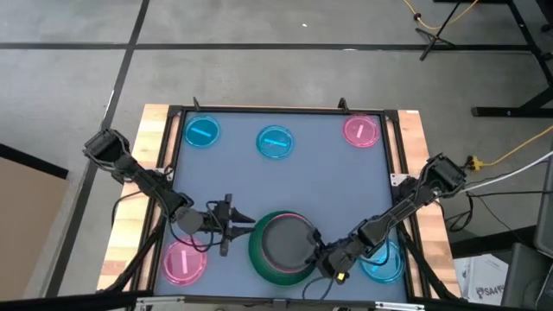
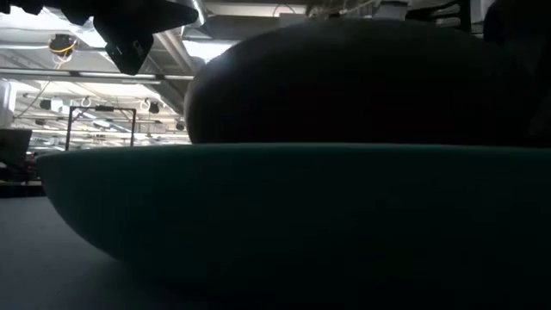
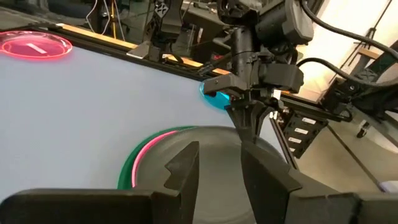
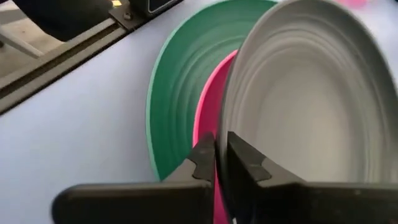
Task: Stack plastic plates
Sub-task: Stack the black plate on top of the pink plate
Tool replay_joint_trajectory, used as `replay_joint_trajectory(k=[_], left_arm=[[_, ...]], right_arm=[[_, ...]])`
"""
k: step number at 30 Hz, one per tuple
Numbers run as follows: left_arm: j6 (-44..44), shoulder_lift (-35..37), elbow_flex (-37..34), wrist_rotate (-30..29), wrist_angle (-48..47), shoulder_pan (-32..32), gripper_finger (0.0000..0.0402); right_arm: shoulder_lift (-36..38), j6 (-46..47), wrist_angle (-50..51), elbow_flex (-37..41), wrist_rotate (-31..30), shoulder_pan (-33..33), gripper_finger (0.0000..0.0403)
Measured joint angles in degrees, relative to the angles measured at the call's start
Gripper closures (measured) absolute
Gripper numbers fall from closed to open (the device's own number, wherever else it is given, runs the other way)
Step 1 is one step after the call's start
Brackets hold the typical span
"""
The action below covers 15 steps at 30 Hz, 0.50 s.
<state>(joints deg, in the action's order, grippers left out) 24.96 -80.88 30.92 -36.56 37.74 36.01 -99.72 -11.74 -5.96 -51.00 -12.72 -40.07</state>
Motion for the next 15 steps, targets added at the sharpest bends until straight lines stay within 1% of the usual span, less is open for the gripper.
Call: replay_joint_trajectory(k=[5,8,11,15], left_arm=[[-0.1,0.0,0.0,0.9,0.0,0.0,0.0289],[-1.0,0.0,0.0,1.4,-0.5,0.0,0.0289],[-1.5,0.0,0.0,1.4,-1.0,-0.1,0.0289],[-1.5,0.0,0.0,1.6,-1.0,-1.8,0.0289]], right_arm=[[0.0,5.4,-0.3,0.0,-0.1,0.4,0.0338],[0.2,6.4,-0.3,0.0,0.1,0.4,0.0307],[2.0,6.6,1.5,-0.9,-0.2,0.4,0.0283],[6.4,5.8,4.6,-2.4,-0.4,0.4,0.0269]])
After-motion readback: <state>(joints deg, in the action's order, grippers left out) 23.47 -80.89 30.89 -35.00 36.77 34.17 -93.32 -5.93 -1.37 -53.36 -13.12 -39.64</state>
